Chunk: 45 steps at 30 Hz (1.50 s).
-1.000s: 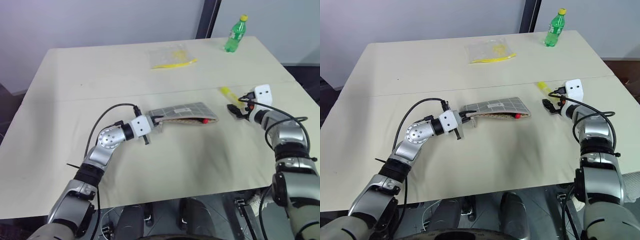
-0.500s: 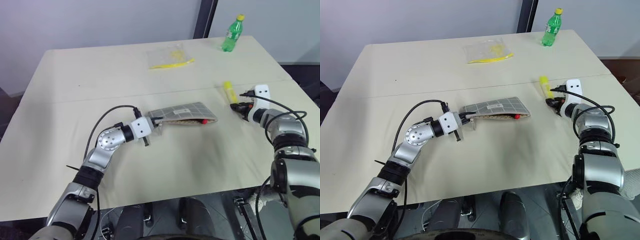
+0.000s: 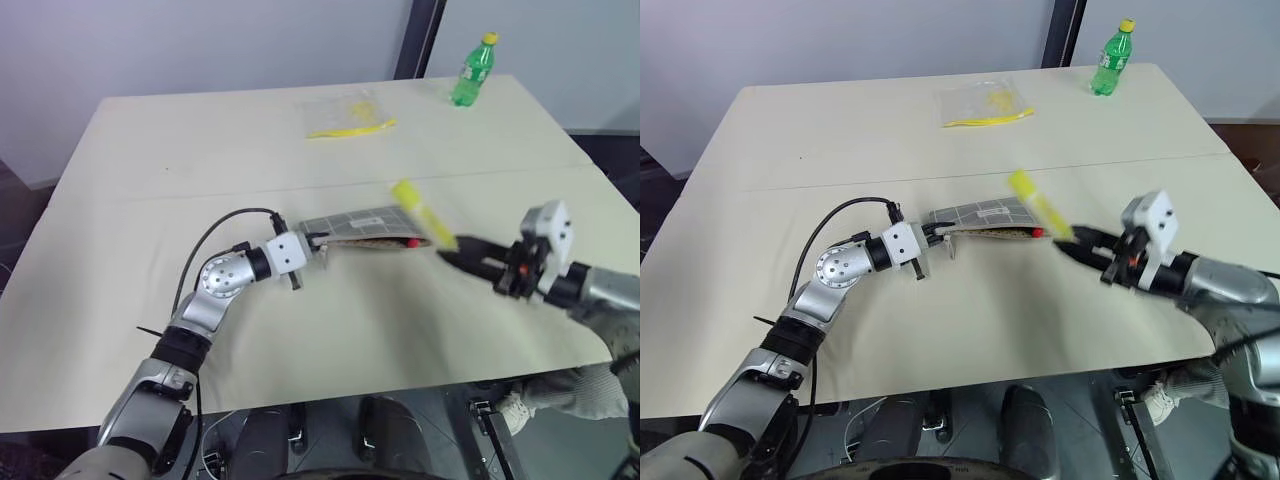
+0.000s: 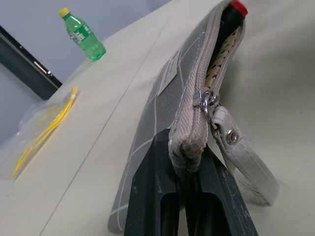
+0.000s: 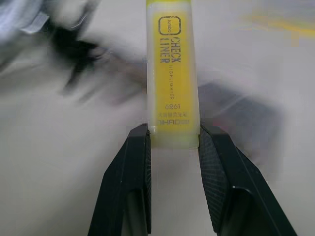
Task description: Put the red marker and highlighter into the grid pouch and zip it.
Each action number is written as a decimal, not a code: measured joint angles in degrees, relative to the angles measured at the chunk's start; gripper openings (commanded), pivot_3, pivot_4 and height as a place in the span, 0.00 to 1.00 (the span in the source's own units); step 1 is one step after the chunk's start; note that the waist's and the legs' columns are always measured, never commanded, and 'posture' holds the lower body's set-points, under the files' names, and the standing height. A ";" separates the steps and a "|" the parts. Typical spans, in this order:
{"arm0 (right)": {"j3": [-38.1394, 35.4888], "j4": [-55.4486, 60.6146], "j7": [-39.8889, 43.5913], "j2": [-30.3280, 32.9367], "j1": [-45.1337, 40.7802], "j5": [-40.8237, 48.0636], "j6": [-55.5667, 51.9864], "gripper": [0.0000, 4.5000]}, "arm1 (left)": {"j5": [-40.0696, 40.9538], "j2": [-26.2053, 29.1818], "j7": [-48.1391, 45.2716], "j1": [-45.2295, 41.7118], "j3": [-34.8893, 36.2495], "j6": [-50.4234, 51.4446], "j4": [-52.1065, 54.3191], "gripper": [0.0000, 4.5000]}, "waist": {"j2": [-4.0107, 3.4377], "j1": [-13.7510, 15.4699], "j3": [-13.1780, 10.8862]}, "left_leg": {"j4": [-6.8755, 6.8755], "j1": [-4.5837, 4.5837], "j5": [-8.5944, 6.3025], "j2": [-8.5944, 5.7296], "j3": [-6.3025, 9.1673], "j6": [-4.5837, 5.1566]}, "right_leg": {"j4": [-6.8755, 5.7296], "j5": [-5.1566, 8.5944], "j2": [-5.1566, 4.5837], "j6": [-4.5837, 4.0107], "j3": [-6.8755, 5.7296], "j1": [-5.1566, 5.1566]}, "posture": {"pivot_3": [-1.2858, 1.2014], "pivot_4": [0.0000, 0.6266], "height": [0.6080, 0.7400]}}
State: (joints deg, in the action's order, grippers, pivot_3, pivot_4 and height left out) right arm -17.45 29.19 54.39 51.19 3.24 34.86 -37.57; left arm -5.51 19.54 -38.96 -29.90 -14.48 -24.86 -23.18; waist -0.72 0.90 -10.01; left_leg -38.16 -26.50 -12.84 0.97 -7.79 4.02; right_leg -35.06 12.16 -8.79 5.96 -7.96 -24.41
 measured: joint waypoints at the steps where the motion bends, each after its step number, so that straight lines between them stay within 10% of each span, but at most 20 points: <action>1: 1.04 0.49 -0.06 0.82 1.21 -0.77 -0.79 0.18 | 0.01 0.08 0.00 -0.01 0.06 -0.38 -0.44 0.00 | 0.06 -0.09 0.00 | -0.01 0.00 -0.02 -0.01 -0.01 0.03 | 0.06 0.00 -0.01 0.00 0.00 0.02 | 0.52 0.24 1.00; 28: 24.18 -10.89 -6.47 3.95 -21.39 -25.49 3.27 0.18 | -2.26 1.02 -4.56 -0.59 -3.19 -1.87 4.42 0.00 | 0.10 -0.01 -0.02 | -0.07 -0.06 -0.03 -0.01 -0.09 0.07 | -0.02 -0.02 -0.07 0.02 -0.06 -0.09 | 0.52 0.24 1.00; 38: 32.25 -20.18 -9.82 1.01 -24.51 -40.64 27.42 0.18 | -0.02 1.16 -7.03 0.69 -2.83 -0.24 6.96 0.00 | 0.10 -0.22 -0.02 | -0.08 -0.18 0.10 -0.02 -0.14 0.13 | -0.08 -0.12 -0.02 0.21 -0.05 -0.02 | 0.52 0.24 1.00; 45: 27.38 -19.67 -6.90 -0.59 -23.61 -35.69 33.01 0.96 | 1.29 1.13 -7.02 1.05 -2.55 0.66 8.08 0.00 | 0.10 -0.14 -0.02 | -0.08 -0.18 0.11 -0.02 -0.14 0.13 | -0.10 -0.13 -0.02 0.21 -0.05 0.00 | 0.52 0.24 1.00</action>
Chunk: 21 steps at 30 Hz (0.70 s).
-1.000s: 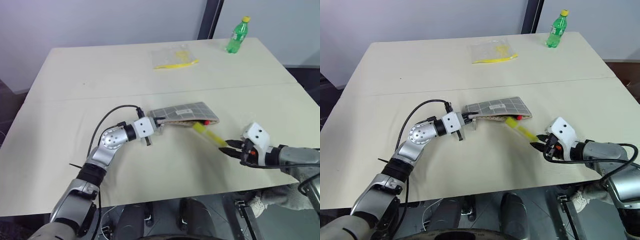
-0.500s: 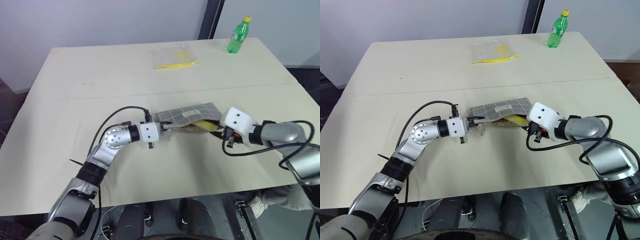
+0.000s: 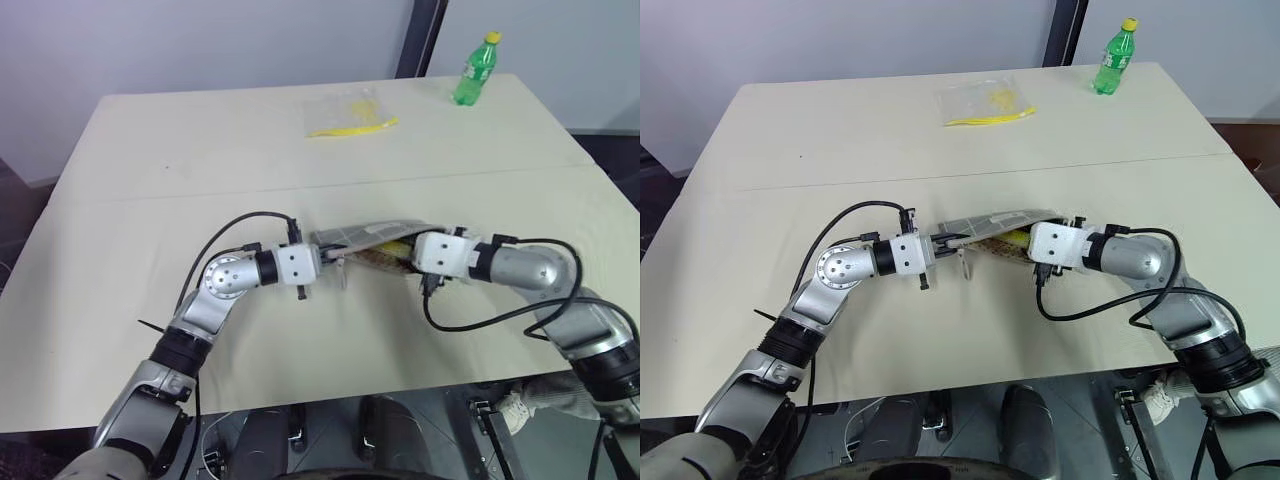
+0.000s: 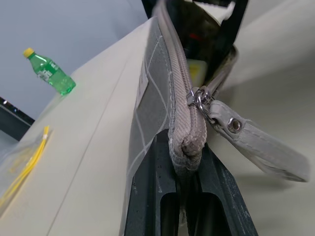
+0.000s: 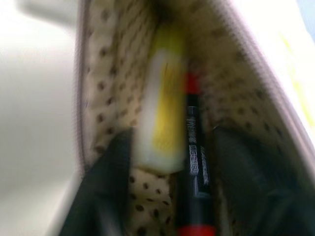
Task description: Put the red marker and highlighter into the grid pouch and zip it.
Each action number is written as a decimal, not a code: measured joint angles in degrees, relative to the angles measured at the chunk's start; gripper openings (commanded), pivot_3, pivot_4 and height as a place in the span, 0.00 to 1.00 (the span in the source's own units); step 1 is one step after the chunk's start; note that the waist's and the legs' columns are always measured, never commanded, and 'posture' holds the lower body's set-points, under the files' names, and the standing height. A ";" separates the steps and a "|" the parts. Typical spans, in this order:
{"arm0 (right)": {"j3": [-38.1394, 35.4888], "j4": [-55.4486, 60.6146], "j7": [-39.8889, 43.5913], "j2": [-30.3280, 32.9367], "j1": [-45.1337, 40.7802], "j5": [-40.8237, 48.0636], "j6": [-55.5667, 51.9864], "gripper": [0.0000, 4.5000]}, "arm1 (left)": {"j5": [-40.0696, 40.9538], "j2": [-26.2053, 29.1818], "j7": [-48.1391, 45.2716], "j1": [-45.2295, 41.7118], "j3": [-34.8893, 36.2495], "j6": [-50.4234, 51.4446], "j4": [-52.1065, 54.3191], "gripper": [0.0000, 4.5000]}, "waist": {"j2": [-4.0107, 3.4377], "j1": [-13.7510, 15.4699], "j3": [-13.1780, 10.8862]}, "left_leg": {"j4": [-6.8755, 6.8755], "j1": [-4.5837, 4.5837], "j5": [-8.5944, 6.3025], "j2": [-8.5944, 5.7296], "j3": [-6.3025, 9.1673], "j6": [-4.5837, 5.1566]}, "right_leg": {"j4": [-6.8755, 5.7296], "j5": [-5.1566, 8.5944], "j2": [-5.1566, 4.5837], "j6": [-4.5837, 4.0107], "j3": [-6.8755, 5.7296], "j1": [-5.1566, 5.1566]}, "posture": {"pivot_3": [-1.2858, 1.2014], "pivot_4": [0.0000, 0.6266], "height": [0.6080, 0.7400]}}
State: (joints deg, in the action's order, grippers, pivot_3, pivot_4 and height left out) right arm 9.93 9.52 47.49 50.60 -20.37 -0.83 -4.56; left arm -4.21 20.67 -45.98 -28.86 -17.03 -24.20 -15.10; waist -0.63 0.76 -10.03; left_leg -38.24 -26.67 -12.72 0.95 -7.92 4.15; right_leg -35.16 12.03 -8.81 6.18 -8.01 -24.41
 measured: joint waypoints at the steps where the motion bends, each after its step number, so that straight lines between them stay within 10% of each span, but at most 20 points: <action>1: -0.49 0.36 0.13 0.04 0.44 0.00 0.11 0.98 | 0.00 -0.03 0.01 -0.01 -0.01 0.02 0.00 0.00 | 0.00 0.01 0.00 | 0.00 0.01 0.00 0.00 0.00 0.00 | 0.00 0.00 0.00 0.00 0.00 0.01 | 0.52 0.24 1.00; 13: -23.49 18.69 6.83 0.91 16.88 30.88 -24.86 0.98 | -0.20 -1.16 1.01 -0.50 0.11 1.41 -1.86 0.00 | 0.02 0.18 0.01 | -0.01 0.11 -0.04 0.03 0.10 0.02 | -0.02 0.01 -0.01 -0.03 -0.01 0.13 | 0.52 0.24 1.00; 21: -17.46 22.49 -2.73 -10.35 27.81 38.06 -37.64 0.98 | -4.07 -2.09 2.33 -2.85 -1.54 1.23 -3.15 0.00 | 0.05 0.01 0.03 | -0.01 0.11 -0.12 0.01 0.08 -0.08 | 0.02 0.03 -0.03 -0.07 0.01 0.11 | 0.52 0.24 1.00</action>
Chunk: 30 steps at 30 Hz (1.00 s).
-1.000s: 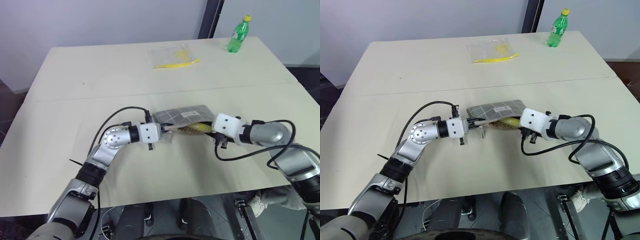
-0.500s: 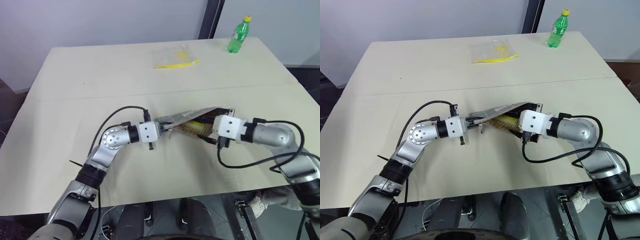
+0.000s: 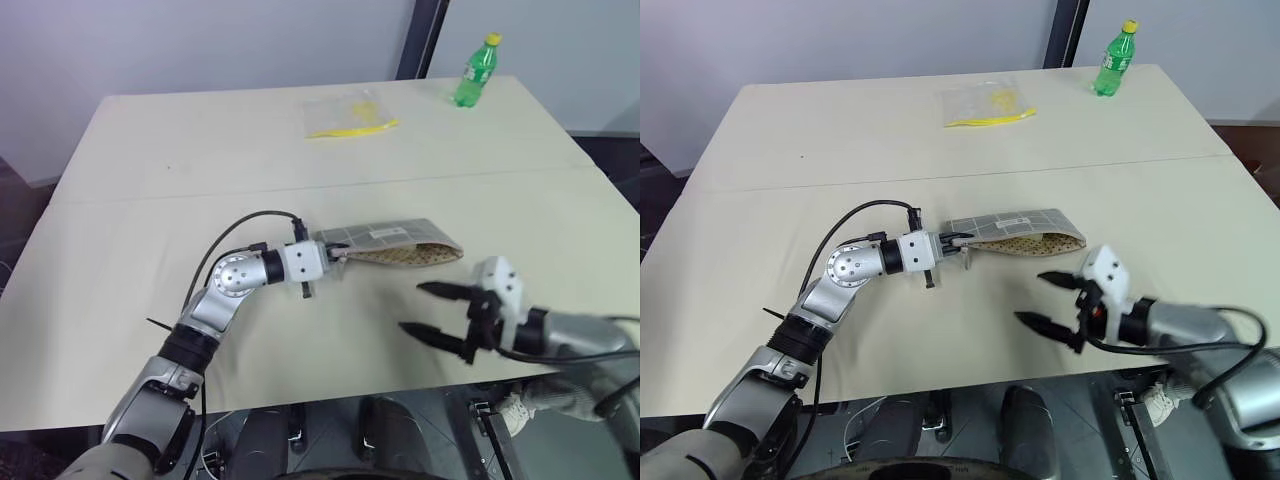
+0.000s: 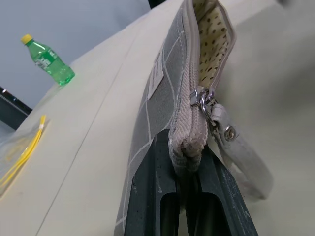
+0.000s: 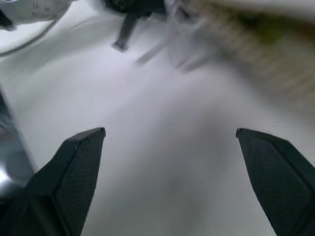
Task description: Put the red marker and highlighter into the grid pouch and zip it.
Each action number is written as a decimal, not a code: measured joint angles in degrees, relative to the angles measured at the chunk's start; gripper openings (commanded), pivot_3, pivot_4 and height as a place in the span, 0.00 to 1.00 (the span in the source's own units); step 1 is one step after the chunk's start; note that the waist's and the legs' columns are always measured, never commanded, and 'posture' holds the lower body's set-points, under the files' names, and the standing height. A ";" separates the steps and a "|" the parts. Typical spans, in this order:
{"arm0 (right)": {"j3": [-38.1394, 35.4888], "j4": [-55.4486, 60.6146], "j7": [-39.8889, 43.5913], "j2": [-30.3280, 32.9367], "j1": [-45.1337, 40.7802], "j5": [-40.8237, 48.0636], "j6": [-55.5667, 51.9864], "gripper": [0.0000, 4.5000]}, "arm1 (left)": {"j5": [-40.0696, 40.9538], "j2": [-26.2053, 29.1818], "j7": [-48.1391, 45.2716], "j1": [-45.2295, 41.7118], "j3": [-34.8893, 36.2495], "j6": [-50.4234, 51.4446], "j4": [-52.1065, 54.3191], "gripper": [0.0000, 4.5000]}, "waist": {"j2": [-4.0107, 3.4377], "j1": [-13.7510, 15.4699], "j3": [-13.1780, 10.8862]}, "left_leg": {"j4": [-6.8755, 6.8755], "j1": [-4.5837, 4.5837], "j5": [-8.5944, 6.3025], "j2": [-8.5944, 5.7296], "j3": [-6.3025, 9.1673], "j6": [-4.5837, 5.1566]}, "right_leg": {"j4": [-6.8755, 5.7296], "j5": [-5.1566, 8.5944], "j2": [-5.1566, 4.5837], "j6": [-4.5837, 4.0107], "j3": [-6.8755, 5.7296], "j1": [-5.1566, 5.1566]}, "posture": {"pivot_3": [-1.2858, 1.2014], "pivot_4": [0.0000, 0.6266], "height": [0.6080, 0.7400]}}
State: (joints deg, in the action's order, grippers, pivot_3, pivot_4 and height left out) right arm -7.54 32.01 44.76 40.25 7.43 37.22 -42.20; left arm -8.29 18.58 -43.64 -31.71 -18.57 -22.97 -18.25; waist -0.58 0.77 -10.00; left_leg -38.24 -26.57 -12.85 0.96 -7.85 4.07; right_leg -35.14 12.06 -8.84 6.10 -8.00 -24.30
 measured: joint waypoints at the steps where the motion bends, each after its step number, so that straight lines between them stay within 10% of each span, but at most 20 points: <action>1: 1.32 -0.93 -2.47 -2.54 -1.12 -1.22 0.15 0.98 | -0.51 -0.02 0.16 -0.54 -0.36 -0.18 -0.17 0.00 | 0.03 -0.10 0.01 | 0.00 0.05 0.00 0.01 0.00 -0.01 | 0.00 0.00 0.02 -0.01 0.00 -0.02 | 0.52 0.24 1.00; 16: 8.30 -8.46 -17.02 -21.30 -16.42 -1.45 -5.93 0.98 | -10.81 2.00 5.07 -4.68 -4.35 -9.12 -4.29 0.00 | 0.00 -0.02 0.02 | 0.06 -0.07 0.05 -0.02 -0.01 0.14 | -0.04 -0.05 0.02 0.03 0.00 -0.14 | 0.52 0.24 1.00; 26: 8.13 -8.74 -17.34 -22.88 -17.66 2.31 -8.64 0.06 | -11.28 2.04 6.52 -4.65 -4.46 -9.75 -4.27 0.00 | 0.00 -0.03 0.02 | 0.05 -0.07 0.05 -0.02 -0.01 0.13 | -0.06 -0.05 0.03 0.04 0.00 -0.14 | 0.52 0.24 1.00; 30: 7.68 -8.68 -15.98 -18.26 -15.50 2.15 -8.57 0.02 | -11.24 2.45 6.60 -4.28 -4.57 -9.78 -4.25 0.00 | 0.00 -0.03 0.02 | 0.05 -0.06 0.02 -0.02 -0.01 0.09 | -0.04 -0.05 0.02 0.04 0.00 -0.15 | 0.52 0.24 1.00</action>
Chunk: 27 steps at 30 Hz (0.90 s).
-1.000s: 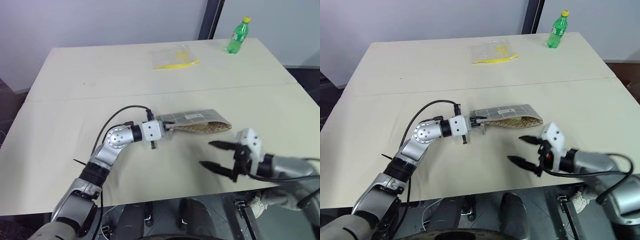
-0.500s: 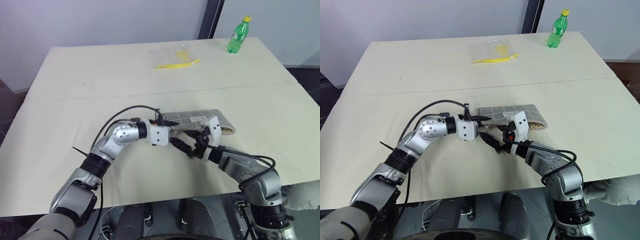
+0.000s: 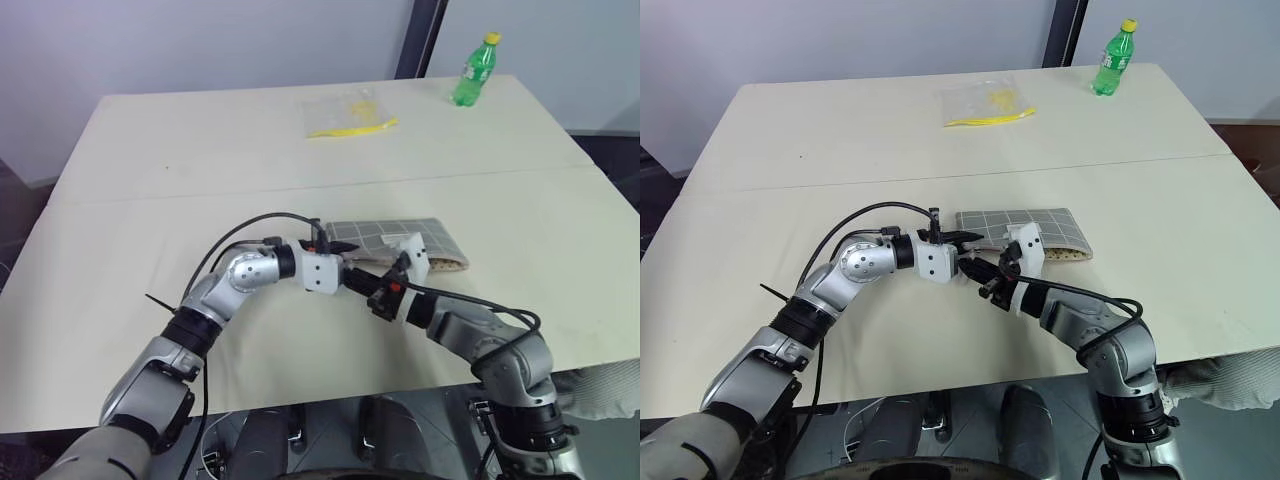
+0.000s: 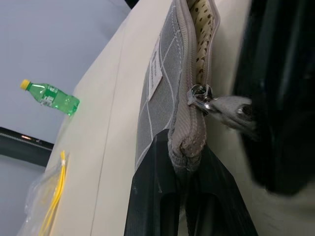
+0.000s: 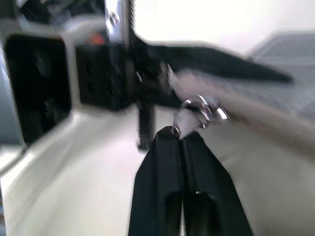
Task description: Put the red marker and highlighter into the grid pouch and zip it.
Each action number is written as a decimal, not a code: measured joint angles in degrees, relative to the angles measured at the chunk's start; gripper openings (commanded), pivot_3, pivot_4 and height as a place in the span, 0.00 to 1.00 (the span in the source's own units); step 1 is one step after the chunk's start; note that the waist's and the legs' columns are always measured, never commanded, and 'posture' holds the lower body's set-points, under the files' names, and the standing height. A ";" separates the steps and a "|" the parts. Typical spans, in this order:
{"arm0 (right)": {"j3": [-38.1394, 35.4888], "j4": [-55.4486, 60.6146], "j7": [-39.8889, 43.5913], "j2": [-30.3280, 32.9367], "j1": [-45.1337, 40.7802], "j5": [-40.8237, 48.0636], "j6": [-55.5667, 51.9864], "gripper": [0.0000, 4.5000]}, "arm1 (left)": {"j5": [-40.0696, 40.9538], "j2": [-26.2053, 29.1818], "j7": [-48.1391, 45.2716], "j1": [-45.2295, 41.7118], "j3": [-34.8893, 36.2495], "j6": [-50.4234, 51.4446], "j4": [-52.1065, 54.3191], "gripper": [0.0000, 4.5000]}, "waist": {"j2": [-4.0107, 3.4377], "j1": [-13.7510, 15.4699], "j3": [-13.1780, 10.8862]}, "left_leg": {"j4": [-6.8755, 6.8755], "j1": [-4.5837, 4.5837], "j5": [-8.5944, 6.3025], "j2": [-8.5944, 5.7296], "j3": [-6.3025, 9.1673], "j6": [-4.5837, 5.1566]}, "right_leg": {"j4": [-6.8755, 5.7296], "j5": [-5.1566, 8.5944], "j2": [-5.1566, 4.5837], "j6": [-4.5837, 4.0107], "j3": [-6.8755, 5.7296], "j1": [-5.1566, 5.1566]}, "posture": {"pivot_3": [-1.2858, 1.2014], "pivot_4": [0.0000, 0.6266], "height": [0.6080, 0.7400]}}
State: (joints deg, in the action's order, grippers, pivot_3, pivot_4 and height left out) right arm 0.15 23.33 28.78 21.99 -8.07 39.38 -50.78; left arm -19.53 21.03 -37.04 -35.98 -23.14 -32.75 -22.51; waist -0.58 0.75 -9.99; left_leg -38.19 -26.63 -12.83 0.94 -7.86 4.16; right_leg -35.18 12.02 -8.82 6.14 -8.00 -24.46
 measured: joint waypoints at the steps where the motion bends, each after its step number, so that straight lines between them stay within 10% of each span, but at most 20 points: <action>1: -0.98 0.00 0.56 1.49 0.81 0.10 0.05 0.02 | 0.16 0.19 0.00 0.25 0.01 0.04 0.02 0.00 | 0.00 0.01 0.00 | 0.00 -0.01 -0.03 0.00 0.00 -0.06 | 0.00 0.00 0.00 0.00 0.00 0.01 | 0.52 0.24 1.00; 21: -17.36 -6.64 13.63 22.31 11.42 -5.26 10.29 0.02 | 13.22 2.69 -5.95 3.76 4.21 2.70 -0.29 0.00 | 0.02 0.03 -0.01 | -0.01 0.02 0.03 0.02 -0.01 0.04 | 0.00 0.01 0.01 0.01 0.00 0.08 | 0.52 0.24 1.00; 27: -17.43 -7.72 14.23 22.31 12.00 -9.01 15.27 0.53 | 20.87 2.72 -12.78 4.79 5.93 9.16 0.30 0.56 | 0.02 0.05 -0.01 | -0.02 0.02 0.03 0.02 -0.01 0.03 | 0.02 0.02 0.01 0.00 0.00 0.08 | 0.52 0.24 1.00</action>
State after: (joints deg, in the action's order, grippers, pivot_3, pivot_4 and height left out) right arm -17.28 15.61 43.01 44.31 3.94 30.36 -35.51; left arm 1.35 23.75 -49.82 -31.19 -17.22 -23.59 -22.20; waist -0.56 0.80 -10.00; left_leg -38.21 -26.61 -12.80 0.96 -7.87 4.19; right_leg -35.16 12.04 -8.81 6.14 -8.00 -24.38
